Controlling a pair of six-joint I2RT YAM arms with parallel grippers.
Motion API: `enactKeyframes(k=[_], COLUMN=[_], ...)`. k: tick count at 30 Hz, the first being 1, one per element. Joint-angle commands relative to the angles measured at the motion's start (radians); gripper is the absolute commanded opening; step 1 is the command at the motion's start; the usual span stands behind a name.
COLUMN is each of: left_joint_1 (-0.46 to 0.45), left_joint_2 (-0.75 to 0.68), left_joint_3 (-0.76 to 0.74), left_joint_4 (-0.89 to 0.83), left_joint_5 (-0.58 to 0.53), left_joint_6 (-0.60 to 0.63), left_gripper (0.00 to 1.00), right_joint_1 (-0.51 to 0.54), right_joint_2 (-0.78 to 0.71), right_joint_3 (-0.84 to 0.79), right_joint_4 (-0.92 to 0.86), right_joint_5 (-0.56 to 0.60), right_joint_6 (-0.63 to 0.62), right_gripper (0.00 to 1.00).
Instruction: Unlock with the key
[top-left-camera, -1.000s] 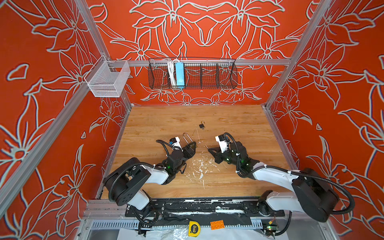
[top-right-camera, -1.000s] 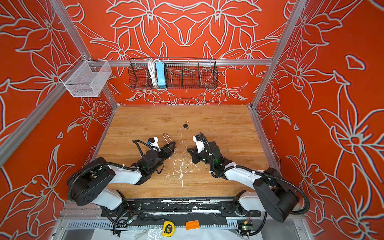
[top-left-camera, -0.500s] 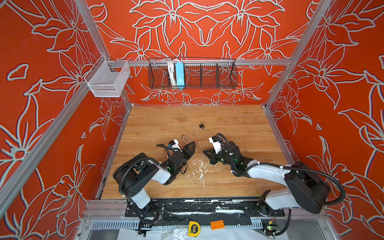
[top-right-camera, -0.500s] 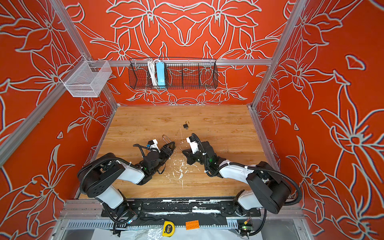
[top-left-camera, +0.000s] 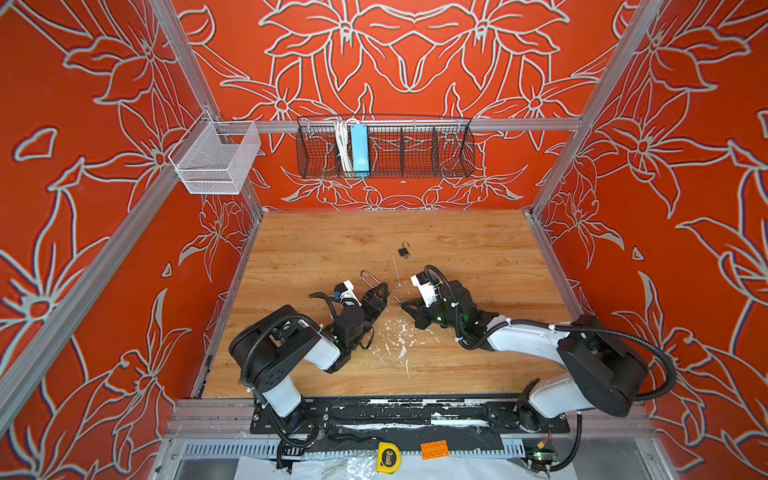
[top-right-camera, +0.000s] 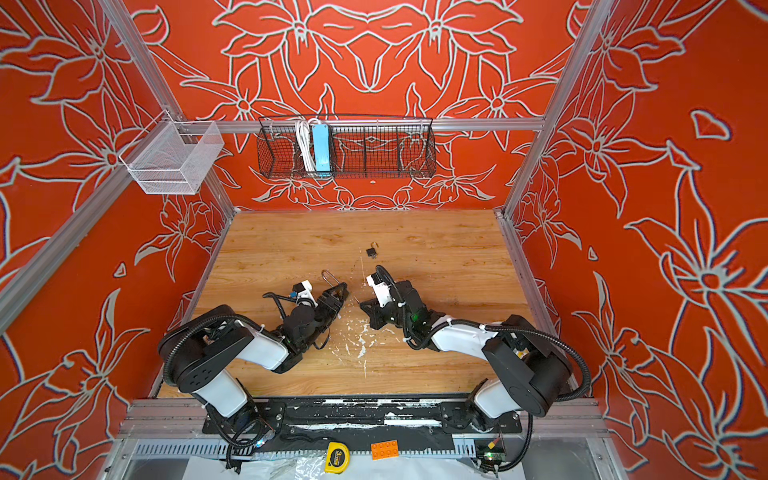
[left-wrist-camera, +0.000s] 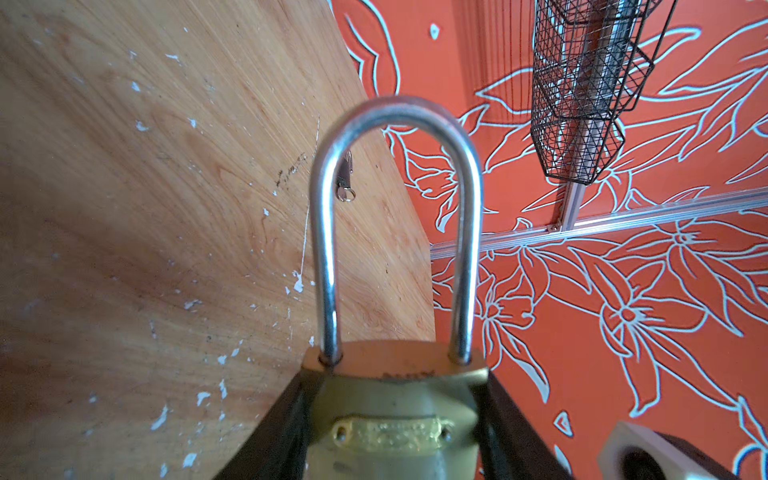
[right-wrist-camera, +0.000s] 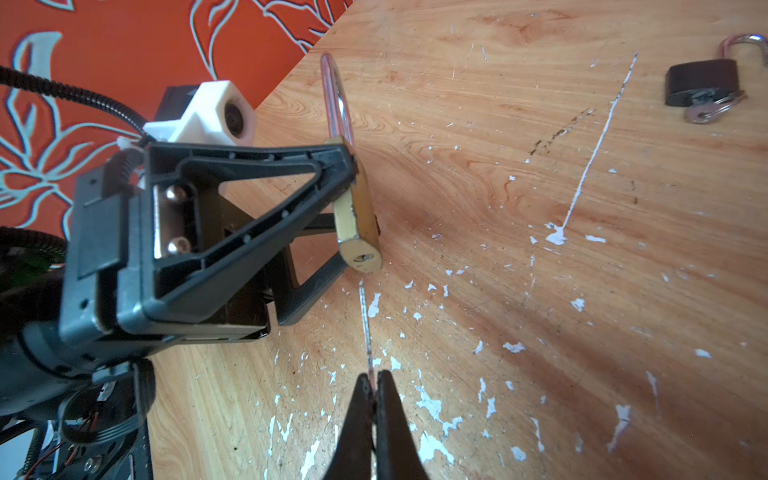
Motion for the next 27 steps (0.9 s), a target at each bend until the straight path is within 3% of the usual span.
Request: enactKeyframes(k=[1, 16, 27], left_joint_1=[0.001, 0.001, 0.001], left_joint_2=[-0.056, -0.242, -0.219], left_joint_3=[0.020, 0.092, 0.086], left_joint_4=[0.048, -0.334, -0.294], left_joint_5=[0.006, 0.034, 0.042], left_joint_6=[-0.026, 0.013, 0.001], left_gripper=[0.00, 0.00, 0.00], right_joint_1=[0.013, 0.021, 0.025], right_joint_2=[0.001, 0.017, -0.003], right_joint_3=[0.030, 0.042, 0.033], right_joint_4=[-0.016, -0.017, -0.017], right_joint_5=[-0.012, -0.023, -0.019], right_joint_6=[-0.024, -0.021, -0.024], right_gripper=[0.00, 0.00, 0.00])
